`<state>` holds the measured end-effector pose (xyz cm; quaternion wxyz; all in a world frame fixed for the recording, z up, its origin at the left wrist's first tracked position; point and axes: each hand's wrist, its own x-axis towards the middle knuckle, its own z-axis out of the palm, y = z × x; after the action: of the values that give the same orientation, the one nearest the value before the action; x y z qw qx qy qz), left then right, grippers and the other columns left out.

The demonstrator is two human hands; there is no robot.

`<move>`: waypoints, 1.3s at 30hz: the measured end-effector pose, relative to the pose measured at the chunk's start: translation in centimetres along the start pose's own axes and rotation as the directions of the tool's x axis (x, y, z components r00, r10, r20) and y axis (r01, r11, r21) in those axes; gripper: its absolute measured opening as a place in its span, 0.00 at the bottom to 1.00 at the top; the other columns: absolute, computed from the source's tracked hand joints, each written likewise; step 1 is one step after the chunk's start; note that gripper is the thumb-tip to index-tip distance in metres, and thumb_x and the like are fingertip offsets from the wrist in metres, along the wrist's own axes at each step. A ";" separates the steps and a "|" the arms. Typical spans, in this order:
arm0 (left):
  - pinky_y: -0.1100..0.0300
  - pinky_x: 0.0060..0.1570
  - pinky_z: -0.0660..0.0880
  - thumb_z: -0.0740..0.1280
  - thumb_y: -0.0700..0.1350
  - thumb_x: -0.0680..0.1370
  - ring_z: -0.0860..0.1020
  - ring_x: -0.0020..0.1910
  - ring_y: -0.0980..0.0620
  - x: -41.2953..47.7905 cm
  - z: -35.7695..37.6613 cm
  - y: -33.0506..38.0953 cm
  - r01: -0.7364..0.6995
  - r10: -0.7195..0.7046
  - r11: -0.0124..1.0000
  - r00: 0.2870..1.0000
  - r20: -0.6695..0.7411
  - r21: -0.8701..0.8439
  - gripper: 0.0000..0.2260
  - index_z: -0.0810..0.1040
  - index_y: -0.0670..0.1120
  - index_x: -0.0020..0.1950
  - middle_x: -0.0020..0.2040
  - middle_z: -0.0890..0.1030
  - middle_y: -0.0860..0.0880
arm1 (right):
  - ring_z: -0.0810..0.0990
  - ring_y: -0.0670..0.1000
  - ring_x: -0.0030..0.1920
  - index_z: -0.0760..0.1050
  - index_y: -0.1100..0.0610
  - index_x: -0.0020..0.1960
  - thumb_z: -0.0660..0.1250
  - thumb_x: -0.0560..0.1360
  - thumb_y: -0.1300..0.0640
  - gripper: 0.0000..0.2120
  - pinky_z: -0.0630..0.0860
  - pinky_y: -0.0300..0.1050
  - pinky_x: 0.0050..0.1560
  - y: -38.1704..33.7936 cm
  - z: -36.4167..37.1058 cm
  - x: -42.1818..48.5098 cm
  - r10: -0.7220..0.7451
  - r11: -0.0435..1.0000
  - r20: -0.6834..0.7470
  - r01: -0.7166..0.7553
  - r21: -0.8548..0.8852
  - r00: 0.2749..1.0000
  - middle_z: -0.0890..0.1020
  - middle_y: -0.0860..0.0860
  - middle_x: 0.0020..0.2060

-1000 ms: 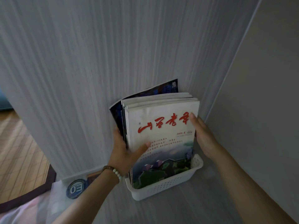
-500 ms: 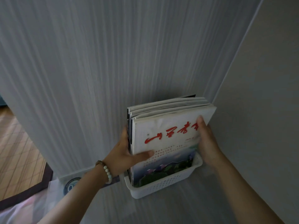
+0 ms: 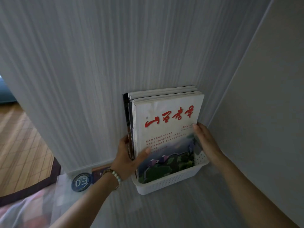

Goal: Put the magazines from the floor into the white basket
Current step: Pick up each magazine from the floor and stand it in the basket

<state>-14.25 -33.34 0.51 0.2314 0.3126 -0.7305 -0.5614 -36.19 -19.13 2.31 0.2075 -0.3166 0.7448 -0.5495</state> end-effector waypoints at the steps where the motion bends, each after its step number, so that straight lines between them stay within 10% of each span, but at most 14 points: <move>1: 0.53 0.55 0.76 0.66 0.60 0.61 0.70 0.57 0.54 -0.3 0.3 -0.2 0.006 -0.006 1.000 0.999 0.031 -0.019 0.36 0.55 0.54 0.65 0.59 0.69 0.56 | 0.78 0.37 0.54 0.71 0.45 0.62 0.57 0.70 0.32 0.27 0.78 0.41 0.55 1.0 -0.1 -0.4 0.035 0.997 0.046 -0.032 -0.071 0.998 0.78 0.42 0.56; 5: 0.52 0.54 0.76 0.68 0.52 0.70 0.70 0.58 0.54 -0.5 1.3 -0.6 -0.025 0.024 0.997 1.000 -0.010 -0.076 0.28 0.56 0.54 0.65 0.60 0.70 0.55 | 0.74 0.49 0.63 0.68 0.39 0.65 0.55 0.63 0.22 0.36 0.72 0.57 0.64 2.3 0.6 -1.7 0.131 0.964 0.043 -0.118 -0.239 0.990 0.75 0.44 0.64; 12: 0.68 0.37 0.77 0.66 0.53 0.71 0.72 0.56 0.54 -2.5 0.3 -1.5 -0.055 0.052 0.996 0.998 -0.041 -0.068 0.25 0.57 0.56 0.63 0.59 0.71 0.54 | 0.73 0.44 0.57 0.71 0.37 0.62 0.57 0.61 0.24 0.34 0.67 0.42 0.53 1.8 2.5 -5.2 0.101 0.959 -0.088 -0.120 -0.255 0.991 0.76 0.40 0.60; 27: 0.67 0.39 0.79 0.67 0.54 0.66 0.77 0.51 0.60 -11.1 -9.2 -5.3 -0.082 0.019 0.960 0.974 -0.228 -0.268 0.19 0.66 0.65 0.54 0.54 0.76 0.59 | 0.74 0.37 0.51 0.74 0.40 0.62 0.63 0.55 0.23 0.39 0.72 0.37 0.50 -0.8 12.8 -11.3 0.066 0.994 -0.095 -0.074 -0.082 0.993 0.76 0.34 0.52; 39: 0.65 0.36 0.79 0.67 0.58 0.66 0.77 0.54 0.53 -9.9 -18.0 -8.1 -0.030 -0.017 0.984 0.965 -0.262 -0.174 0.33 0.61 0.57 0.68 0.59 0.75 0.54 | 0.76 0.30 0.43 0.77 0.45 0.57 0.67 0.63 0.32 0.26 0.72 0.21 0.34 -2.7 21.5 -10.1 -0.061 0.998 -0.160 0.061 -0.001 0.985 0.80 0.37 0.48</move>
<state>6.64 -39.85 -2.49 0.3547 0.3599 -0.6418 -0.5768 -14.24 -27.37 -2.18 0.1306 -0.2938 0.7480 -0.5806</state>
